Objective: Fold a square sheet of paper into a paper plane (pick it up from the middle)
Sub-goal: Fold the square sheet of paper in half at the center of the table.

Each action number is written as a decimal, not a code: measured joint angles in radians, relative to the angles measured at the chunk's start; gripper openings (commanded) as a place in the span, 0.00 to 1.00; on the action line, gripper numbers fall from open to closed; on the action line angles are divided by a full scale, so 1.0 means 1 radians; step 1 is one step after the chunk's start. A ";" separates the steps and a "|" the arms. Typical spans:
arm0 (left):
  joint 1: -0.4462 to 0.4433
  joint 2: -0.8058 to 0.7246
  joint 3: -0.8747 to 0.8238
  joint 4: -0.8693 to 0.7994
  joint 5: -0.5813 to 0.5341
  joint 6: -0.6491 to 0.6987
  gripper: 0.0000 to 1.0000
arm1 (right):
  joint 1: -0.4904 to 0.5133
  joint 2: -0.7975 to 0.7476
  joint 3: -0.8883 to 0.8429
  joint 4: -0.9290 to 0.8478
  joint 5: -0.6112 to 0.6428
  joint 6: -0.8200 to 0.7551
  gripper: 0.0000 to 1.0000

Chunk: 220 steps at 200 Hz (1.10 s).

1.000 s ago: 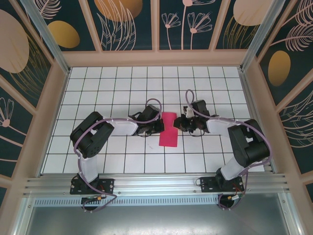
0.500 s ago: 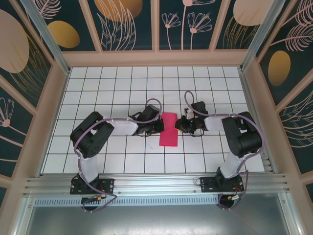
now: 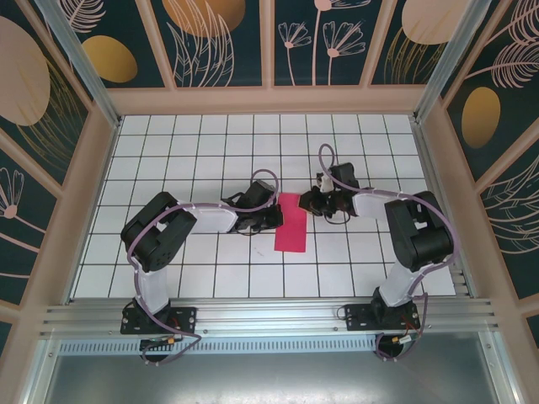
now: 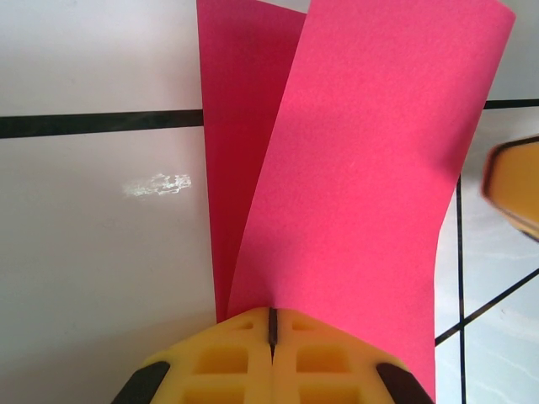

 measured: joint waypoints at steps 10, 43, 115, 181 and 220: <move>0.000 0.000 0.000 0.000 0.000 0.000 0.00 | -0.002 0.031 0.000 -0.002 0.010 0.000 0.16; 0.000 0.001 0.001 0.000 0.000 0.003 0.00 | -0.015 0.072 0.001 0.013 0.001 0.003 0.16; 0.000 0.001 0.001 0.000 0.000 0.007 0.00 | -0.017 0.049 0.095 -0.060 0.010 -0.004 0.16; 0.000 0.001 0.001 0.000 0.000 0.007 0.00 | -0.023 0.136 0.137 -0.064 0.043 -0.008 0.16; 0.000 0.001 0.001 0.002 0.000 0.007 0.00 | -0.031 0.157 0.150 -0.068 0.040 -0.008 0.16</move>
